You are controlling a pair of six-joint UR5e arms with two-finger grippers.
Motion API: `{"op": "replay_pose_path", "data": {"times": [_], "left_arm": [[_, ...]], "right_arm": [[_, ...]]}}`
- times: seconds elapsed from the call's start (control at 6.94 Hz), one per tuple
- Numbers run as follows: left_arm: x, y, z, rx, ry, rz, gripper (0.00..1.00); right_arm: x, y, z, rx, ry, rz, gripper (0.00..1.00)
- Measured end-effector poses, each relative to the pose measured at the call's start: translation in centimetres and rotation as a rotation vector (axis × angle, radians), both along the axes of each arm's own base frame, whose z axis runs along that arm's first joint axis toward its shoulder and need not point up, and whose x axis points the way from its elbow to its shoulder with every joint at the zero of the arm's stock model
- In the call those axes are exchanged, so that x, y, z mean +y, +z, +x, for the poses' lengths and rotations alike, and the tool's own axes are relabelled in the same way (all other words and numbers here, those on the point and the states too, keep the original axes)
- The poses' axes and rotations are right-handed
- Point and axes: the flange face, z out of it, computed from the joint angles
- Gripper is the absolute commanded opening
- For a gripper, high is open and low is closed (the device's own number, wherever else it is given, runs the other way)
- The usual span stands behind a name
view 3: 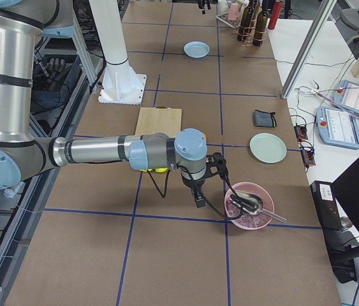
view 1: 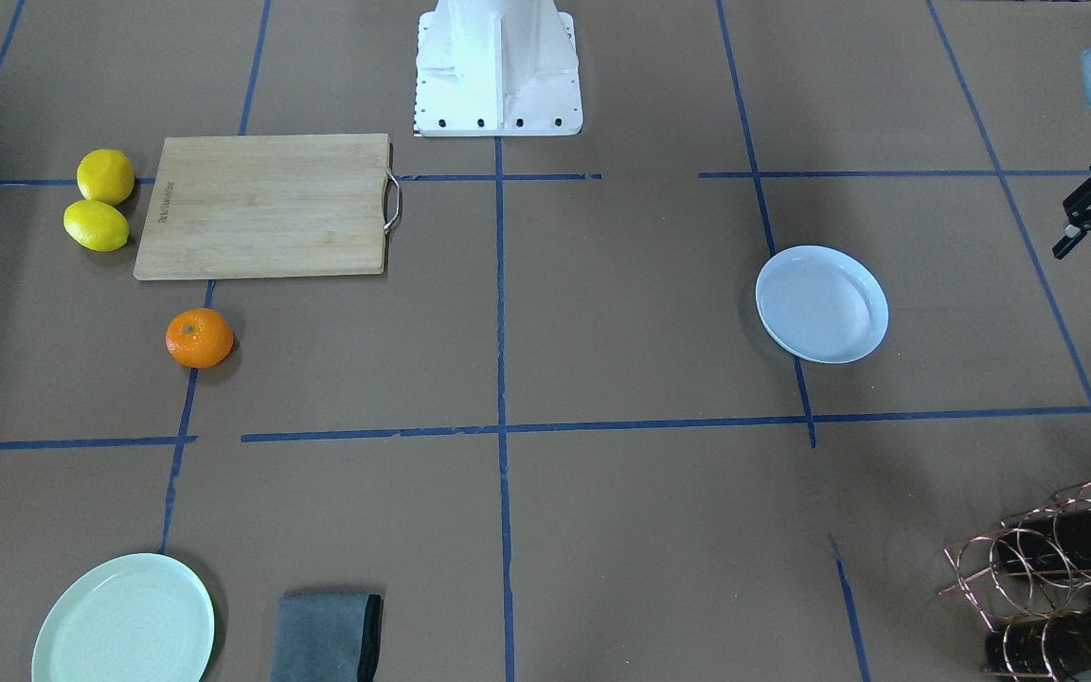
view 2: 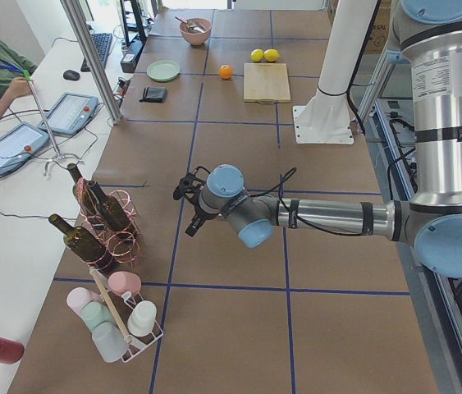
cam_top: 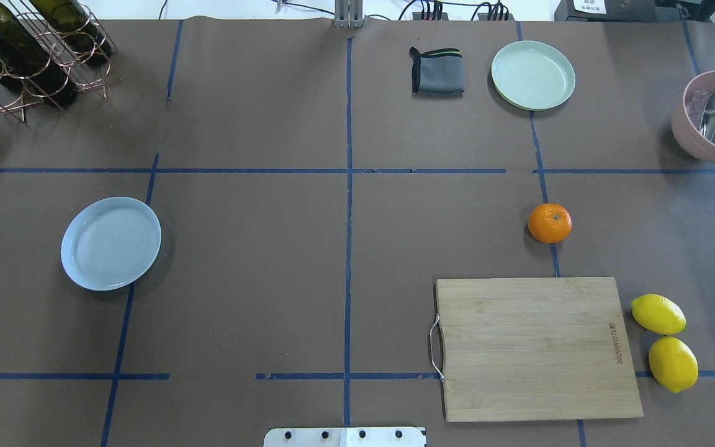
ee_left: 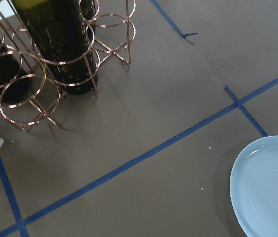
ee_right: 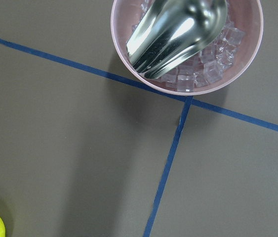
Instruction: Pick orange to plate
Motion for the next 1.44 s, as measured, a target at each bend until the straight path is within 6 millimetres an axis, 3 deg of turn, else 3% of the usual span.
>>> {"op": "replay_pose_path", "data": {"times": [0.29, 0.72, 1.01, 1.15, 1.44], "left_arm": [[2.1, 0.3, 6.4, 0.056, -0.107, -0.131, 0.62], [4.3, 0.6, 14.5, 0.087, -0.223, -0.270, 0.59], [3.8, 1.0, 18.0, 0.086, -0.241, -0.287, 0.31], [3.4, 1.1, 19.0, 0.085, -0.243, -0.286, 0.00], [3.1, 1.0, 19.8, 0.084, -0.239, -0.281, 0.00]], "right_arm": [[0.0, 0.1, 0.0, 0.000, 0.001, -0.002, 1.00], [0.1, 0.2, 0.0, -0.001, 0.002, -0.004, 1.00], [0.1, 0.2, 0.0, -0.001, 0.002, -0.005, 1.00], [0.1, 0.2, 0.0, -0.001, 0.002, -0.005, 1.00], [0.1, 0.2, 0.0, -0.001, 0.002, -0.006, 1.00]]}}
